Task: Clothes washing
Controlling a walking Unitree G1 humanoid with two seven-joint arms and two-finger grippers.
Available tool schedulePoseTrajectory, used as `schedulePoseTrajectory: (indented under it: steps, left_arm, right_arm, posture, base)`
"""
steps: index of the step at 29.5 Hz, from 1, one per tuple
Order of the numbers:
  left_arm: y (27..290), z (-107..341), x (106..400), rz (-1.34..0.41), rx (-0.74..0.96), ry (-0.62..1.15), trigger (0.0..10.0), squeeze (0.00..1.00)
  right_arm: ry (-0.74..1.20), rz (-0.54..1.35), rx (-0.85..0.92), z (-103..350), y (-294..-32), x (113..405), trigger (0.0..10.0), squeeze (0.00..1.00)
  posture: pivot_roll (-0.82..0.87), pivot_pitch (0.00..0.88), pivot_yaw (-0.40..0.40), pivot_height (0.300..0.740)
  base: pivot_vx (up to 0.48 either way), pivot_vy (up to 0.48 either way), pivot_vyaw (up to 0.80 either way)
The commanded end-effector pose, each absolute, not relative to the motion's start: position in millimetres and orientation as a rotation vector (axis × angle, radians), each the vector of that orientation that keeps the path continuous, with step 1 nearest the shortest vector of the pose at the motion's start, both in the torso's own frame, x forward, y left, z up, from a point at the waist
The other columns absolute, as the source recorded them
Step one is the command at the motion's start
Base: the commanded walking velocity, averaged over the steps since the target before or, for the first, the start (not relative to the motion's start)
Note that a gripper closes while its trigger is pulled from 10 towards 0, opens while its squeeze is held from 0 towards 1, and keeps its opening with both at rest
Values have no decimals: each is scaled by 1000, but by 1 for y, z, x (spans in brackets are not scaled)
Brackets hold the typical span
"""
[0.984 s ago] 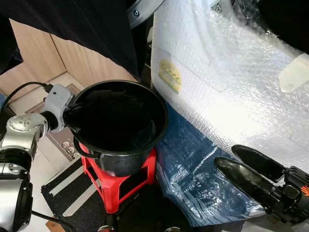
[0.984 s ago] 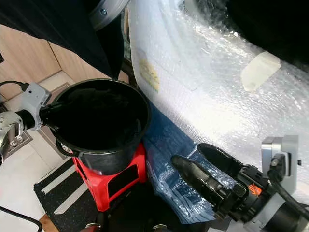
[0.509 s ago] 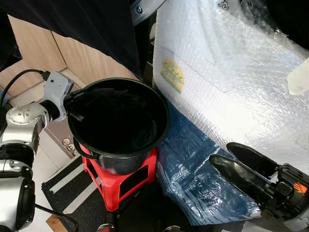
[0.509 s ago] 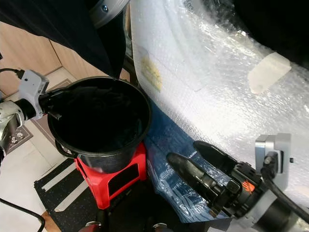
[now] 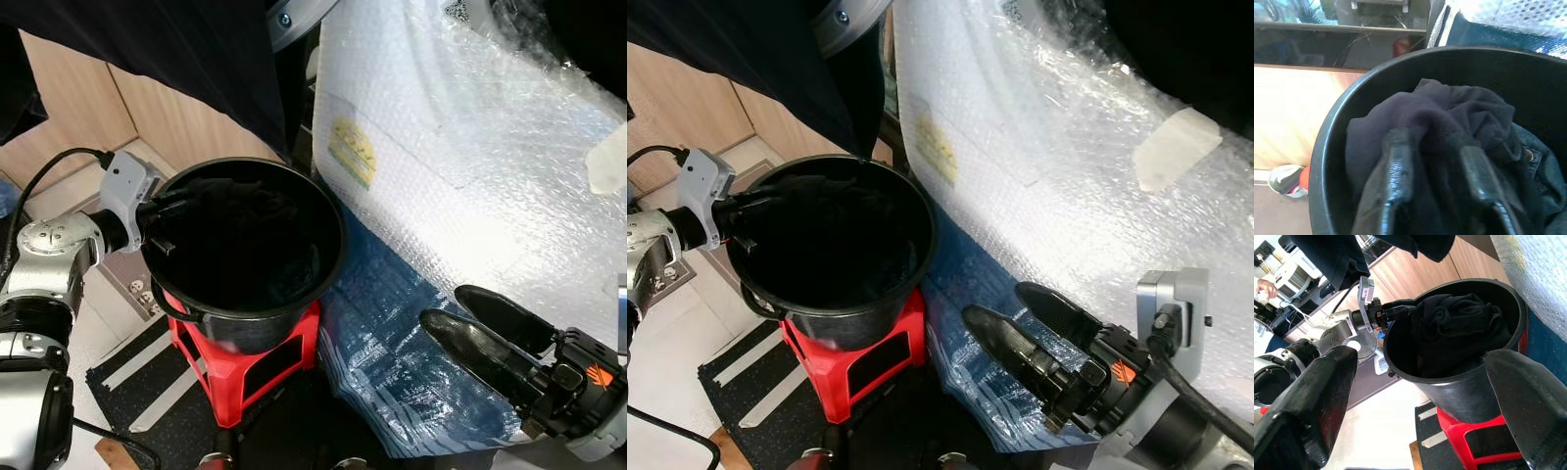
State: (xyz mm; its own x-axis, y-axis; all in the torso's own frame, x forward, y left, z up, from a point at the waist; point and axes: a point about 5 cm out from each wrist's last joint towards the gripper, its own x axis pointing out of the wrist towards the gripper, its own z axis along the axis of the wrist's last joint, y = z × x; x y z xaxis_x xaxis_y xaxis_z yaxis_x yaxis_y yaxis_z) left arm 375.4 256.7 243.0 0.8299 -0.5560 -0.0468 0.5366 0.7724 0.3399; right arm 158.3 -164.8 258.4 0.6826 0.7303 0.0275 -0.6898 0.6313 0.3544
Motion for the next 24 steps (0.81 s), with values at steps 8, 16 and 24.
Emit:
schedulePoseTrajectory:
  steps: [8, 16, 24]
  left_arm:
    - [257, 231, 370, -634, 333, -3, 10000, 1000]
    - [266, 224, 370, -593, 307, 34, 10000, 1000]
    - [276, 222, 374, -492, 317, 73, 10000, 1000]
  right_arm:
    - [125, 819, 353, 259, -164, 155, 10000, 0]
    - [134, 821, 352, 261, -165, 153, 10000, 0]
    - [135, 827, 350, 261, -165, 154, 10000, 0]
  posture:
    - [-222, 363, -100, 740]
    - [-223, 380, -111, 740]
    - [-222, 377, -112, 740]
  base:
    - [0, 0, 0]
    - [0, 0, 0]
    - [0, 0, 0]
